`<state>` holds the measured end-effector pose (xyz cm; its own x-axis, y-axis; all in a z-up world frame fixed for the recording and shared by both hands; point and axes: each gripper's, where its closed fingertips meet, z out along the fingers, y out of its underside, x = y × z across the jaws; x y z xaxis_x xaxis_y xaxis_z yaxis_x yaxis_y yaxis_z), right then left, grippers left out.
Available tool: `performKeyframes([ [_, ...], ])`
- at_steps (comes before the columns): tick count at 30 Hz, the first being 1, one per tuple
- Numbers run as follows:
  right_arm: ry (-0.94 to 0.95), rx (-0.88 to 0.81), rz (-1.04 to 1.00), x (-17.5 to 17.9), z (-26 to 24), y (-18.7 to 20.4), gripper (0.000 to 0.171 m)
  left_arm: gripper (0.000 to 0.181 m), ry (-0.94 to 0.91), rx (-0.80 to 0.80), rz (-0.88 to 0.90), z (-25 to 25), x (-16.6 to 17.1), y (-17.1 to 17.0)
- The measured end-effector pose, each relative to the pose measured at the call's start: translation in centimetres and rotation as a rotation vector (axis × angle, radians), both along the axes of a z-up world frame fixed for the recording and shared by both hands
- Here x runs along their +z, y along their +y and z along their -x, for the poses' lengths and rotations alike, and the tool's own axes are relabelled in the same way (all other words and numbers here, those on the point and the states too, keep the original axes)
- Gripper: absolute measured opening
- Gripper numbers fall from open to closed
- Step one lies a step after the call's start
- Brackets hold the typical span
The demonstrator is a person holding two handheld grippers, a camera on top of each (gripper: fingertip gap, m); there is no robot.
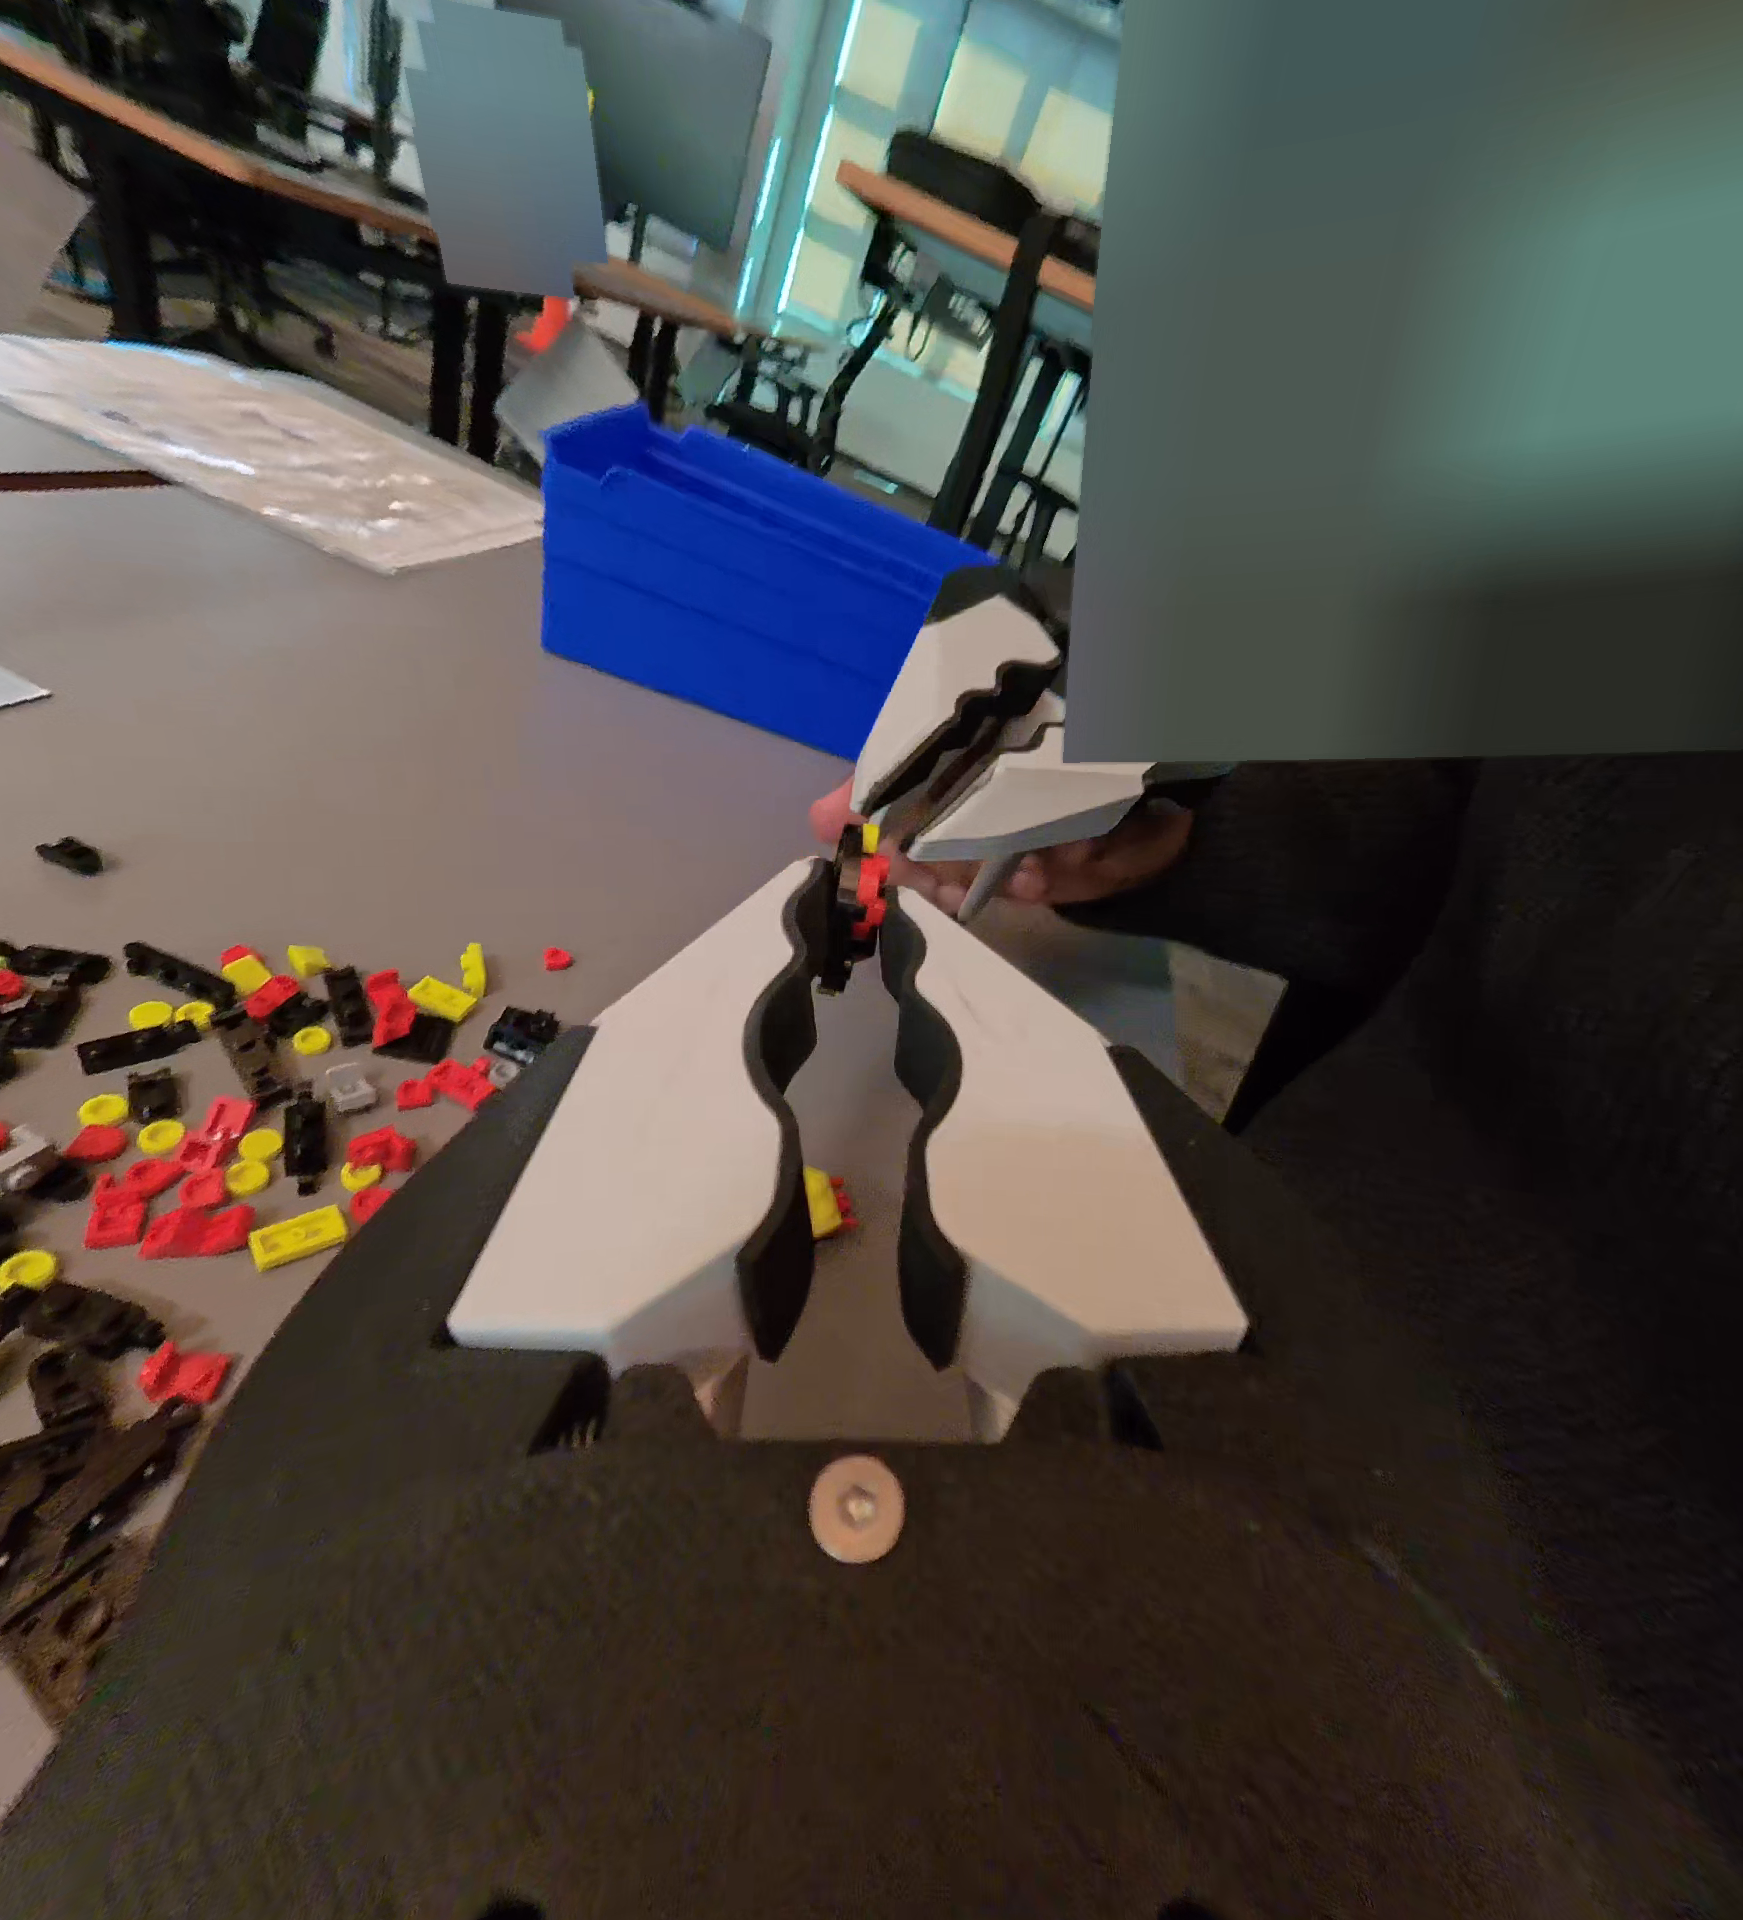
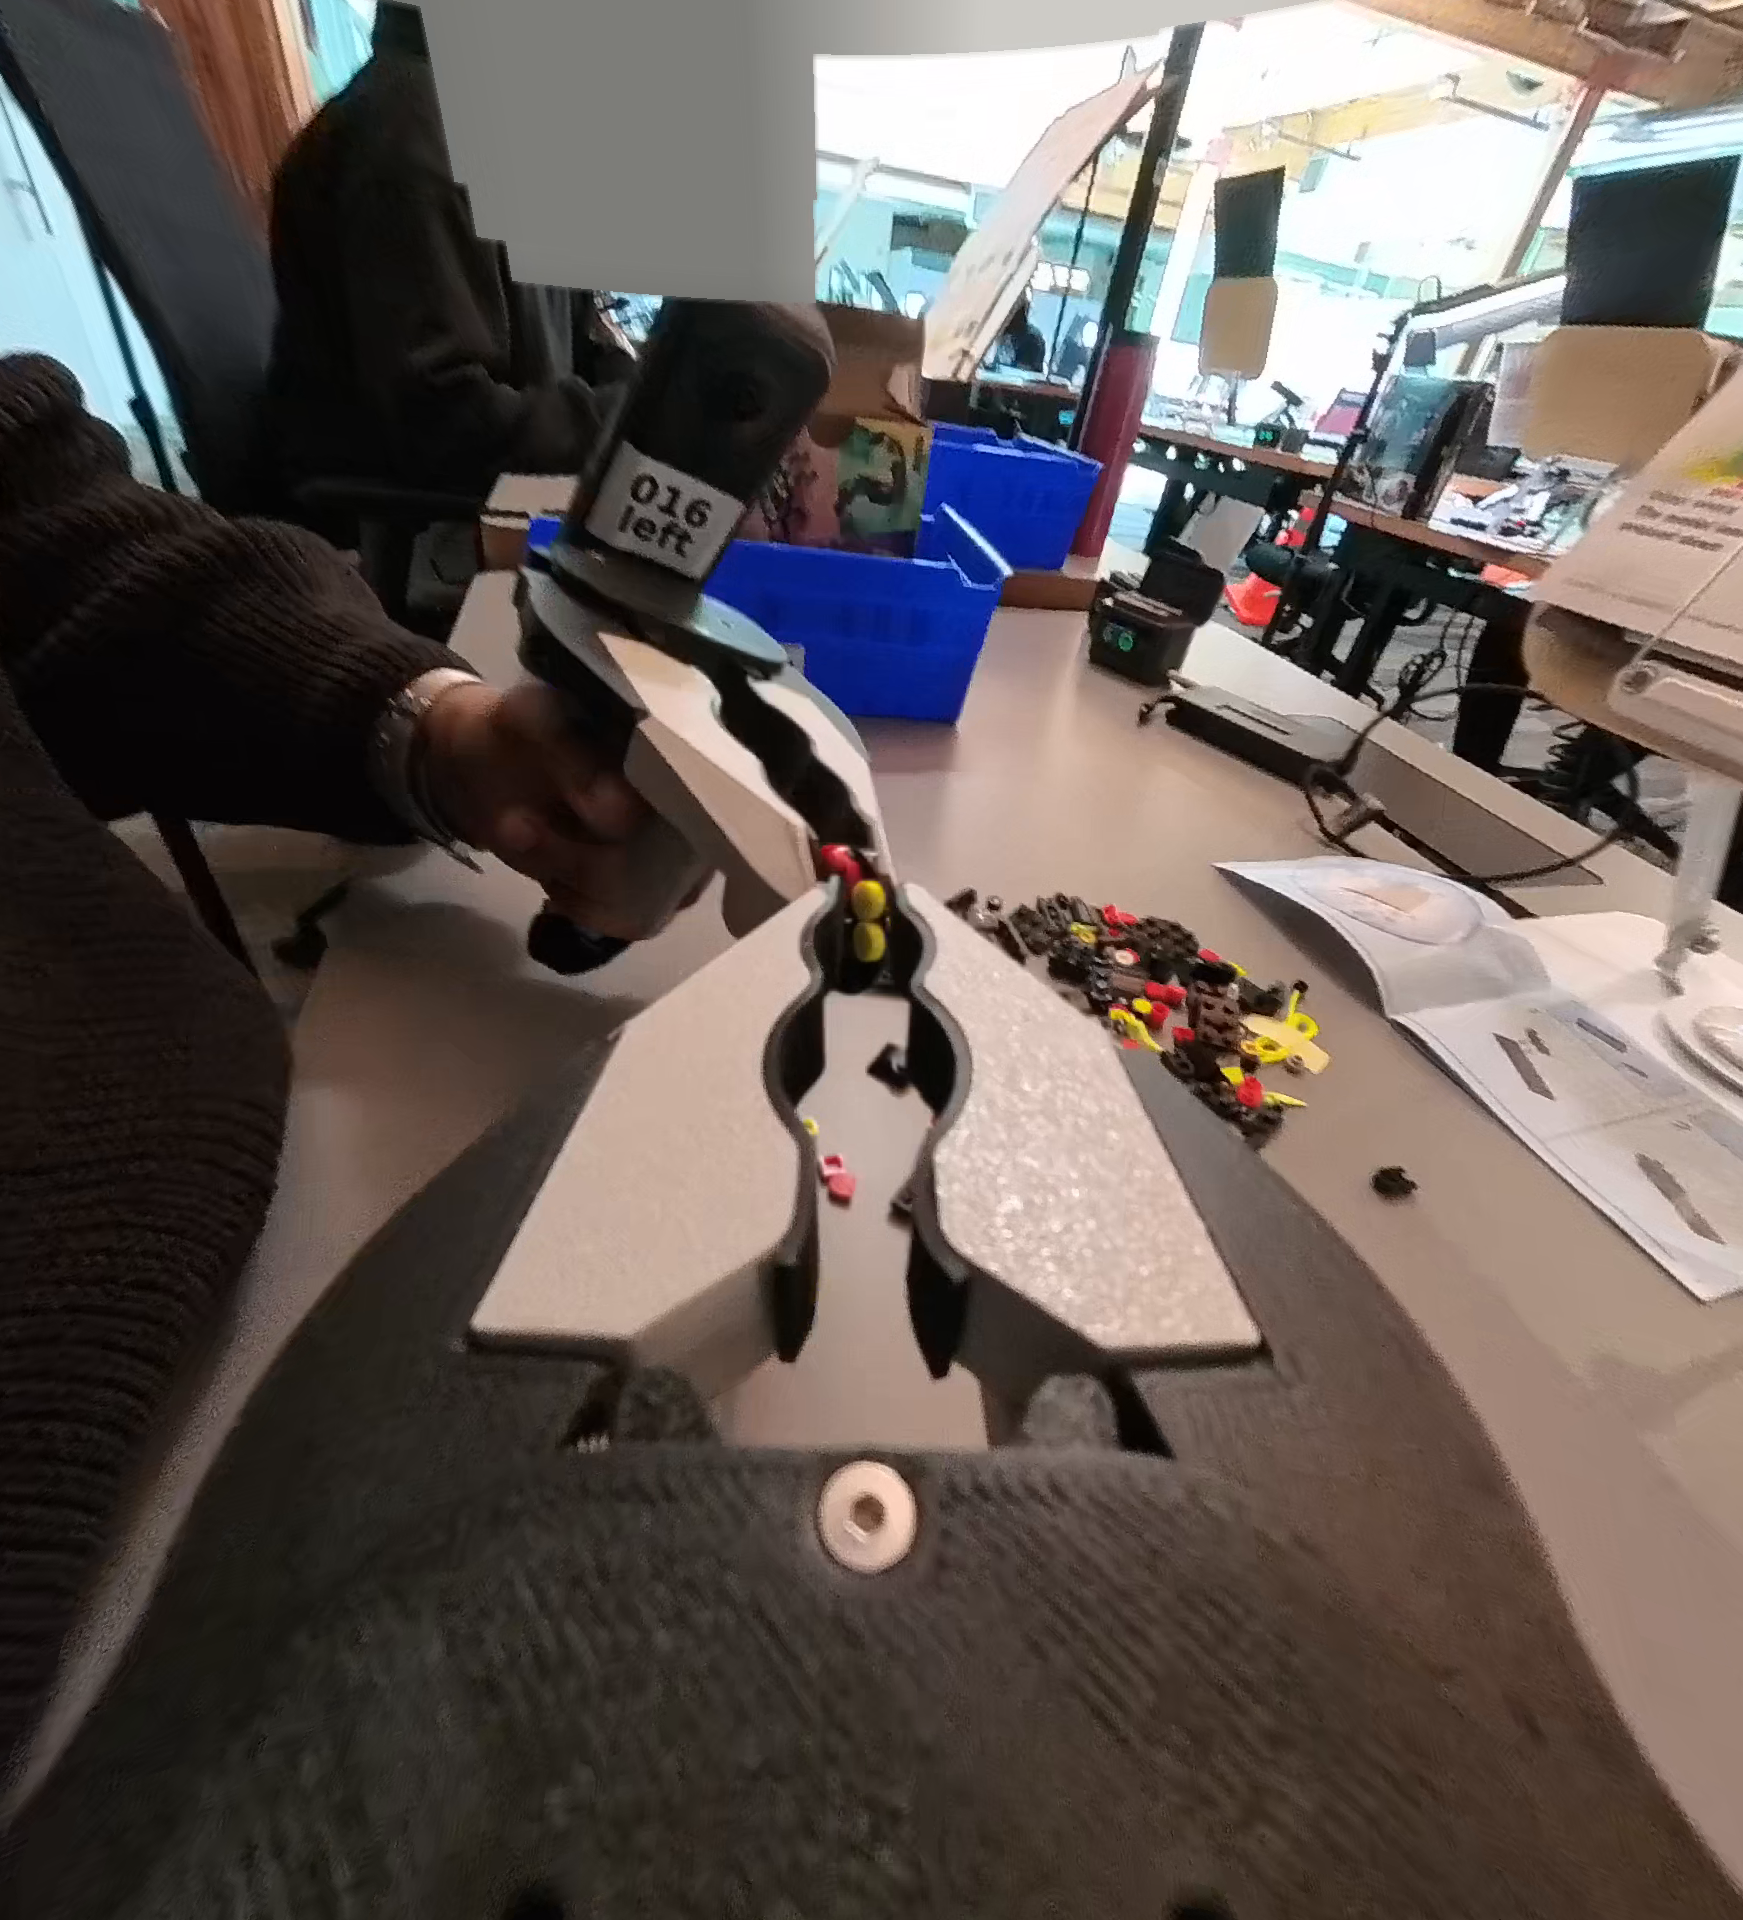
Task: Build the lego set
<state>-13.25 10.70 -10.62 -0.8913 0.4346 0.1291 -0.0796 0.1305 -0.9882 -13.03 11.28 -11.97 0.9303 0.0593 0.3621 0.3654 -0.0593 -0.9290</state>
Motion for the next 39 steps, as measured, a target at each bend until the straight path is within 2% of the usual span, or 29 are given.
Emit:
performKeyframes([
  [12,-0.032,-0.083,-0.305,-4.3,0.9,0.1,0.002,0.003,0.047,0.084,0.268,0.6,-4.0,0.4],
  [19,-0.061,-0.088,-0.405,-5.4,1.1,0.6,0.001,0.003,-0.061,0.137,0.292,1.0,-5.0,0.8],
  [22,-0.152,0.068,-0.432,-6.8,-1.6,-1.2,0.000,0.003,-0.084,0.273,0.242,4.3,-3.9,-0.5],
  [24,0.011,-0.029,-0.588,-7.3,-0.2,-0.2,0.000,0.003,-0.074,0.282,0.278,4.9,-4.6,-1.4],
  [25,0.042,-0.058,-0.563,-6.5,0.4,0.1,0.000,0.003,-0.071,0.276,0.300,4.5,-5.2,-1.6],
  [28,-0.099,-0.074,-0.407,-5.7,1.2,0.8,0.000,0.003,-0.053,0.276,0.287,4.4,-4.5,-1.3],
  [31,-0.111,-0.131,-0.391,-6.0,2.7,2.3,0.000,0.004,-0.022,0.288,0.327,5.0,-5.3,-1.7],
  [39,-0.208,-0.237,-0.116,-3.1,5.8,8.2,0.000,0.003,-0.080,0.239,0.295,4.5,-5.4,-1.6],
])
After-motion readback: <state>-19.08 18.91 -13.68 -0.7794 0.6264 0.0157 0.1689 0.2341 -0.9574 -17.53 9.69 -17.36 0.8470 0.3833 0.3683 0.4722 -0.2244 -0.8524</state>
